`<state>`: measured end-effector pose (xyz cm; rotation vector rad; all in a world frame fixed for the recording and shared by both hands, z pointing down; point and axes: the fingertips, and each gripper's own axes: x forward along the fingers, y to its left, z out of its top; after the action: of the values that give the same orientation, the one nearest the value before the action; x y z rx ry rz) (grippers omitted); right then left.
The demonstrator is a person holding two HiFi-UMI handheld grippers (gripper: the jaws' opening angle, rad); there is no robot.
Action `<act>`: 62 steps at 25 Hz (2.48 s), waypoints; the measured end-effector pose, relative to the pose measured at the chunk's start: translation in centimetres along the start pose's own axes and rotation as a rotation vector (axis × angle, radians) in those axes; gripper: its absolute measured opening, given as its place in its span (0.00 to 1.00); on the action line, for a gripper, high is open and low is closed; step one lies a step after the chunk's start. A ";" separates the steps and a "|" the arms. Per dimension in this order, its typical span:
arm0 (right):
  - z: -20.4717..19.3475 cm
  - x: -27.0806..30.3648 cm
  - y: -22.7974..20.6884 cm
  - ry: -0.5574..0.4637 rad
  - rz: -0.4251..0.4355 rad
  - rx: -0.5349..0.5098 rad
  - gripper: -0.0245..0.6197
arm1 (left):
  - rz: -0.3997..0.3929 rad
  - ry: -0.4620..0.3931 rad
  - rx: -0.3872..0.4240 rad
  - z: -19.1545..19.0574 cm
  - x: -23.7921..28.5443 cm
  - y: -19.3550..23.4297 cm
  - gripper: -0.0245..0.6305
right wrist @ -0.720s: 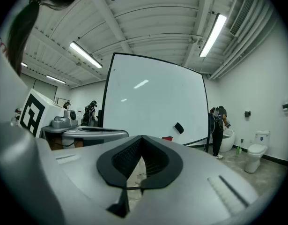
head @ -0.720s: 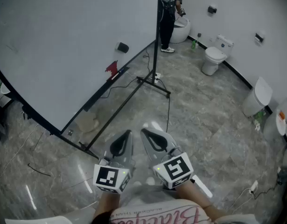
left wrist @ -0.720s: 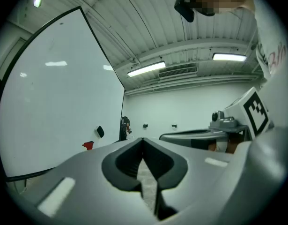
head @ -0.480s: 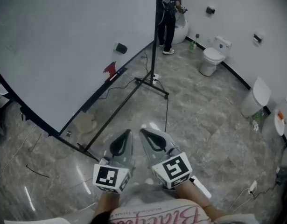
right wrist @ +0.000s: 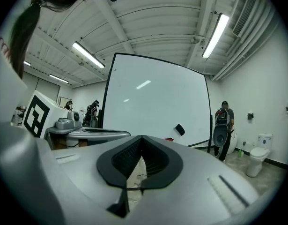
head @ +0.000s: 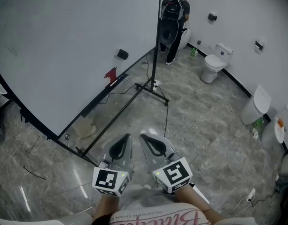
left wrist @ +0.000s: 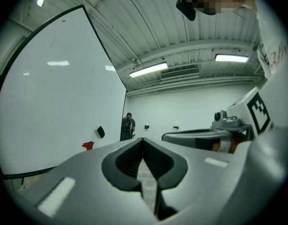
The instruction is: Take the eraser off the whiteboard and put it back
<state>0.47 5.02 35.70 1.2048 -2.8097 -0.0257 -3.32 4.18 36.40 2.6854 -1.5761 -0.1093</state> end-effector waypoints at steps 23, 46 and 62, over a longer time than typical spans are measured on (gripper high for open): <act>-2.7 10.9 -9.2 0.070 0.004 0.013 0.04 | 0.001 0.042 -0.044 -2.7 12.2 8.1 0.04; -2.0 30.4 -19.4 0.040 0.045 0.015 0.15 | -0.008 0.085 -0.043 -2.7 26.3 22.2 0.04; -4.9 41.9 -26.4 0.147 0.156 -0.372 0.47 | 0.138 0.091 -0.034 -3.1 31.5 26.8 0.04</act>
<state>-8.81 -43.44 42.24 0.8653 -2.6061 -0.4121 -11.15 -36.47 39.56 2.5086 -1.7085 -0.0104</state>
